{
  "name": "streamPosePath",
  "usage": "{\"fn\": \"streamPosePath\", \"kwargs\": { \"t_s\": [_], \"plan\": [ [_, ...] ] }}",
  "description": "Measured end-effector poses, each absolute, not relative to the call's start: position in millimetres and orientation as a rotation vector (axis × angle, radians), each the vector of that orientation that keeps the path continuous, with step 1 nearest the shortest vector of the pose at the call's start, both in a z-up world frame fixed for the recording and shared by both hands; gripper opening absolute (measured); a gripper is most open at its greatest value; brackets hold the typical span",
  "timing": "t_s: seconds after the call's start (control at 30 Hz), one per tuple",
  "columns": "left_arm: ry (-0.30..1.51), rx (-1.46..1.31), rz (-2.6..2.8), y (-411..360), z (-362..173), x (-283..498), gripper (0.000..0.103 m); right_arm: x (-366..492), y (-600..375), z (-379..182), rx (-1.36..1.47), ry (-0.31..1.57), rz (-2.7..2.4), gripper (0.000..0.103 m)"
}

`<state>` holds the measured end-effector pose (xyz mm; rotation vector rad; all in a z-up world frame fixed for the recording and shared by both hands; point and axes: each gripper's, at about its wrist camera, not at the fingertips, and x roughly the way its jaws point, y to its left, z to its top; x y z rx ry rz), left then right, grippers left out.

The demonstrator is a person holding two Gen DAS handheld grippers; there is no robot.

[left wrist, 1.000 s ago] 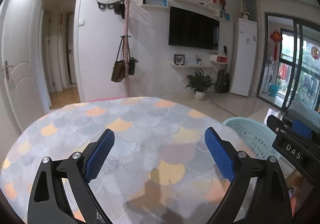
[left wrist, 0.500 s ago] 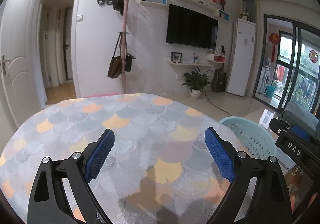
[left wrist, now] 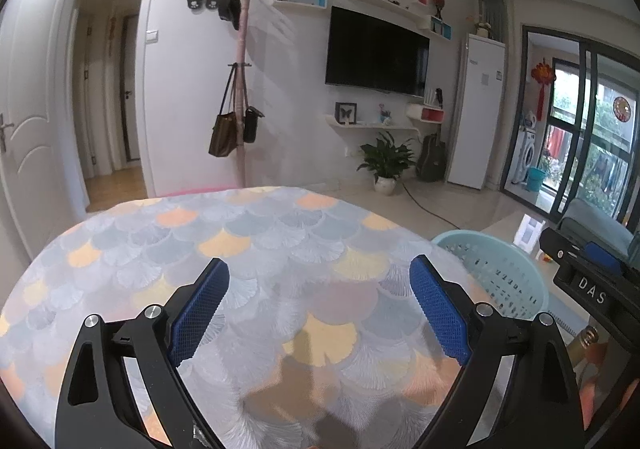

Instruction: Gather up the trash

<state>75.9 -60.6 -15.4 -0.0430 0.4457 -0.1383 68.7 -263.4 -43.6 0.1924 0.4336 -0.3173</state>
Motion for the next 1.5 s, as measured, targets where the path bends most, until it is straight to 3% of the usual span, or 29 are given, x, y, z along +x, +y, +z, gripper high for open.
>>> {"fn": "streamPosePath", "kwargs": {
  "t_s": [1.5],
  "plan": [
    [0.44,-0.039,-0.123,-64.1,-10.7,72.8,0.091,62.8,-264.0,-42.0,0.167,0.447,-0.316,0.075]
  ]
}}
